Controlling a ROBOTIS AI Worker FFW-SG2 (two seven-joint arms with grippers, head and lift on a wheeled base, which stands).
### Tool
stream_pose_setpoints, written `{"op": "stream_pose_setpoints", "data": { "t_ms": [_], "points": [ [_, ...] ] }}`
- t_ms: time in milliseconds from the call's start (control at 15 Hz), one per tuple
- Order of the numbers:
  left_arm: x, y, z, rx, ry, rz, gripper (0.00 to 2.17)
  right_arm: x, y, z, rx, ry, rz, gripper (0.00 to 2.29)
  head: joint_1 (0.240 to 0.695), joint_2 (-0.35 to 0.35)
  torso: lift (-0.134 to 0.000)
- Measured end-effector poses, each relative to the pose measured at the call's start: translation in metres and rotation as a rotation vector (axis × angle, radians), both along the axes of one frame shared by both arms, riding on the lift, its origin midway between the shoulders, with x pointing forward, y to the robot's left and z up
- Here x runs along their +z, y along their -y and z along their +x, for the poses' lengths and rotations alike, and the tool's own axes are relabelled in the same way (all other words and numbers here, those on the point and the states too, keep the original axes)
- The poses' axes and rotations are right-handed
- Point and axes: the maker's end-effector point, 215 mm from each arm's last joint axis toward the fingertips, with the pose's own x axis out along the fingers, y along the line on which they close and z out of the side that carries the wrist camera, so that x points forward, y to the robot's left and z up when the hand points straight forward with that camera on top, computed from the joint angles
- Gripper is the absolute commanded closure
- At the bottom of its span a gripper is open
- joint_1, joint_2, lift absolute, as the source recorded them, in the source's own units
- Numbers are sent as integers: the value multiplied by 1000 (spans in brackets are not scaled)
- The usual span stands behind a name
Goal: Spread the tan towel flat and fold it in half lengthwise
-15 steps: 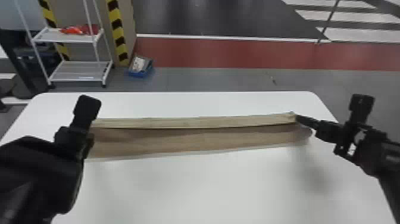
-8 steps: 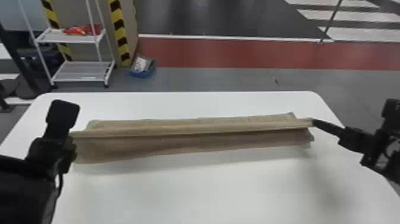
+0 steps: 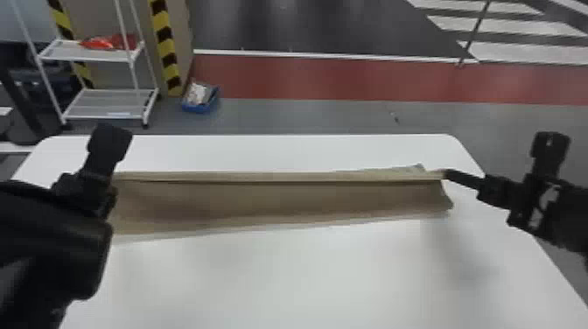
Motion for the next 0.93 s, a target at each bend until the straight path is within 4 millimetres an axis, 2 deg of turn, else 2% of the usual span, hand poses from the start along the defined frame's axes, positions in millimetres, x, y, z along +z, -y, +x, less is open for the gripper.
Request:
{"op": "stream_pose_setpoints", "data": {
  "t_ms": [200,333,533,600,667,733,800,867,933],
  "points": [
    [-14,11,26,-33,-16,17,1301,-11,-18,17,17,-10,-10,1322,695,-66,-128],
    [-20,15,34,-47,-29,13,1301,-13,-27,23,26,-14,-18,1322,695,-61,-128],
    [-22,18,42,-56,-38,22,1298,-12,-29,30,21,-5,-38,1312,695,-60,-128],
    [-26,20,44,-62,-50,32,1204,-12,-29,33,19,-6,-41,1183,695,-61,-128],
    [-30,22,45,-65,-60,42,934,-14,-29,35,19,-9,-43,856,695,-62,-128],
    [-33,24,46,-68,-65,48,299,-17,-29,36,16,-13,-42,478,695,-63,-128],
    [-32,27,50,-77,-53,52,-2,-19,-28,37,7,-11,-42,124,695,-65,-128],
    [-29,30,57,-88,-26,60,-2,-19,-26,40,-4,4,-42,19,695,-68,-128],
    [-24,33,63,-95,11,72,6,-17,-23,43,-16,32,-39,19,695,-74,-128]
  ]
}}
